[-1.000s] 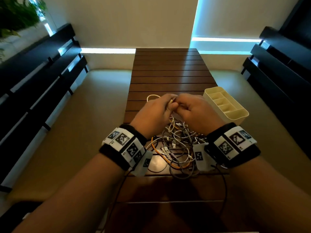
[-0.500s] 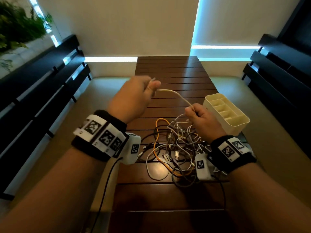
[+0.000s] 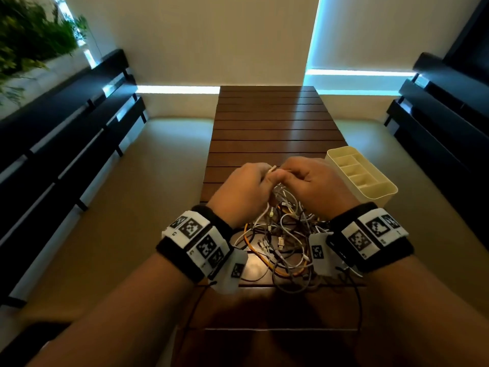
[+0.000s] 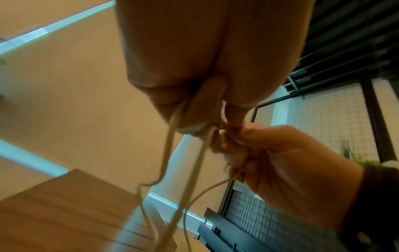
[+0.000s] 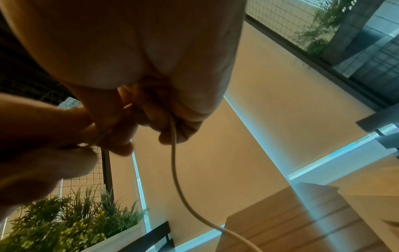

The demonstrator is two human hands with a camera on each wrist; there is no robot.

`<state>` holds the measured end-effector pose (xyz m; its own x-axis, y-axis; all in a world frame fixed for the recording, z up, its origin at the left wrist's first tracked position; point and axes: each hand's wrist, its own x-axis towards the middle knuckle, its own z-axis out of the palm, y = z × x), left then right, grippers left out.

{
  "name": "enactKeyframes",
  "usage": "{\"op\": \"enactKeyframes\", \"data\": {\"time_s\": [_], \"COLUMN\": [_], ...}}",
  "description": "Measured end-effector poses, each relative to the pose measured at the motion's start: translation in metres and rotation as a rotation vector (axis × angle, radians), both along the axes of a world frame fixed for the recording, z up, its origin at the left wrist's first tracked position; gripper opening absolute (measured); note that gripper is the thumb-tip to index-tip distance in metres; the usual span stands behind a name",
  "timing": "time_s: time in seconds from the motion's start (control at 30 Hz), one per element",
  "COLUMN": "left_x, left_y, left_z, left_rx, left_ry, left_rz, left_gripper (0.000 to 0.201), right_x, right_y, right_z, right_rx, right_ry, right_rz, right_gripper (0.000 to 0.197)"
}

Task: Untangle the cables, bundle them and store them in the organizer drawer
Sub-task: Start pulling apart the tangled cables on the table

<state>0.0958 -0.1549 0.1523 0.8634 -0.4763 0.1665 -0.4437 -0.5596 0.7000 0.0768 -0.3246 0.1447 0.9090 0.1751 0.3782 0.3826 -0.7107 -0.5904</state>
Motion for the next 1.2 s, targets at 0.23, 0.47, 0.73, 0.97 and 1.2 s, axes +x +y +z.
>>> {"op": "enactKeyframes", "data": {"time_s": [0.23,0.47,0.73,0.97,1.2], "left_x": [-0.005,0.017,0.022,-0.007,0.013], "left_y": [0.016,0.051,0.063,0.023,0.001], "left_z": [0.05,0.065,-0.001,0.034,0.005], "left_rx": [-0.178,-0.095,0.471,0.058,0.066], "left_ry": [-0.124,-0.212,-0.269,-0.704,-0.064], "left_rz": [-0.017,0.189,0.459,0.318,0.141], "left_gripper": [0.038,0.039,0.032,0.035,0.03], "right_x": [0.003,0.004,0.016,0.025,0.021], "right_y": [0.009,0.01,0.003,0.014,0.02], "right_z": [-0.014,-0.067,-0.036,-0.036,-0.009], "right_rx": [0.289,0.31,-0.162,-0.392,-0.119], "right_ry": [0.078,0.313,0.219,0.02,-0.161], "right_rz": [0.035,-0.116,-0.358,-0.311,-0.073], "right_gripper": [0.037,0.041,0.036,0.032,0.023]}}
